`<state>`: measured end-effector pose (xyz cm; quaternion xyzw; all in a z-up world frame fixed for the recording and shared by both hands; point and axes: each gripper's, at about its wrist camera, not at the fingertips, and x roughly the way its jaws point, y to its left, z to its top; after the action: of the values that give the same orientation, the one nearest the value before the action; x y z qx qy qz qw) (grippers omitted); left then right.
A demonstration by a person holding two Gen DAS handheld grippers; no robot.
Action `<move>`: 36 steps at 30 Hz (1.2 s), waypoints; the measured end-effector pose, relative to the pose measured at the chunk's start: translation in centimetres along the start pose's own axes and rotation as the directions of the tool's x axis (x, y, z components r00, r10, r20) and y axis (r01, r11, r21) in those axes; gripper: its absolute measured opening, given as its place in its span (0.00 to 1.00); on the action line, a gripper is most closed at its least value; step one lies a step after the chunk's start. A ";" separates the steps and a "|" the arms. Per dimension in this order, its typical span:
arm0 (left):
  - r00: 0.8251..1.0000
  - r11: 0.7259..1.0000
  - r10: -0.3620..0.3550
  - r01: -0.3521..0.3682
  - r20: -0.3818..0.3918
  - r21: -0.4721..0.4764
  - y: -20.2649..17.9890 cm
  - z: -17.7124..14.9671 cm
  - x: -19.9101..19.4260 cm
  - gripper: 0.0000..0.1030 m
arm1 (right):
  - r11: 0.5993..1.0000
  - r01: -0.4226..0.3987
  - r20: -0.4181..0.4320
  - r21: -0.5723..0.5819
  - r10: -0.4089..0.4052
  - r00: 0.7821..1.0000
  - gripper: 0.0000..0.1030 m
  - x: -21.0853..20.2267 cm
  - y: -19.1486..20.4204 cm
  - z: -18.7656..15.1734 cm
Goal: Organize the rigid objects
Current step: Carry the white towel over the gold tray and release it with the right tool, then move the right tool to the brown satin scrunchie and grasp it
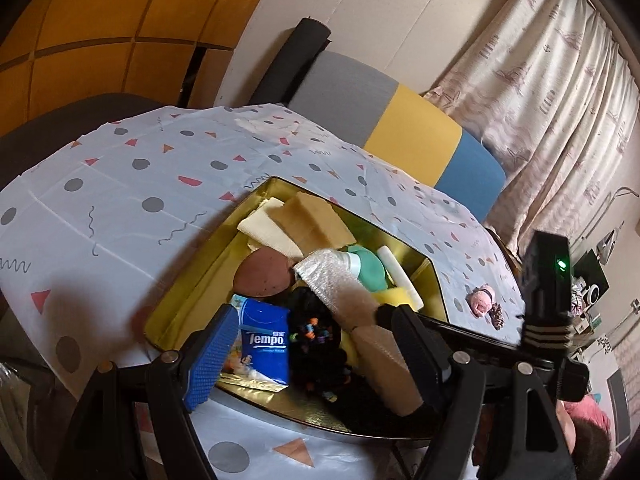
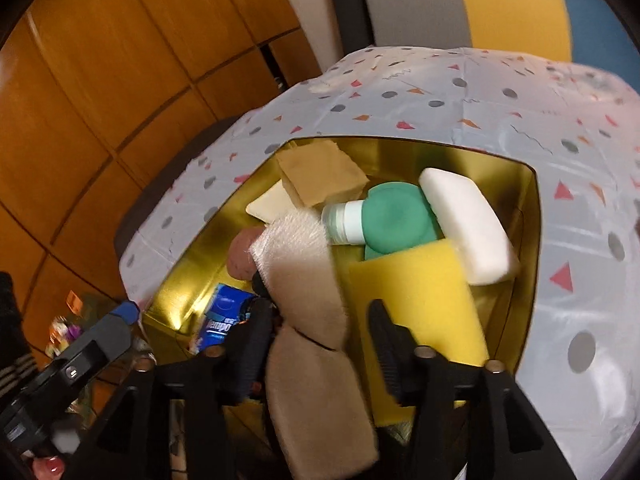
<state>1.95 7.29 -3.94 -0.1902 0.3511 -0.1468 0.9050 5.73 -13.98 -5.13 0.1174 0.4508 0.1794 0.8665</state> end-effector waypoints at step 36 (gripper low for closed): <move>0.969 0.966 -0.185 0.210 -0.165 0.151 -10.8 -2.0 3.2 0.77 | 0.959 0.182 0.105 0.215 -0.208 0.972 0.51 -11.5 -15.1 -6.9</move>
<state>1.42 -4.06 -2.34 -0.1361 0.3837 -0.2794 0.8696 -2.97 -32.22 -6.10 0.1718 0.4201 0.0379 0.8903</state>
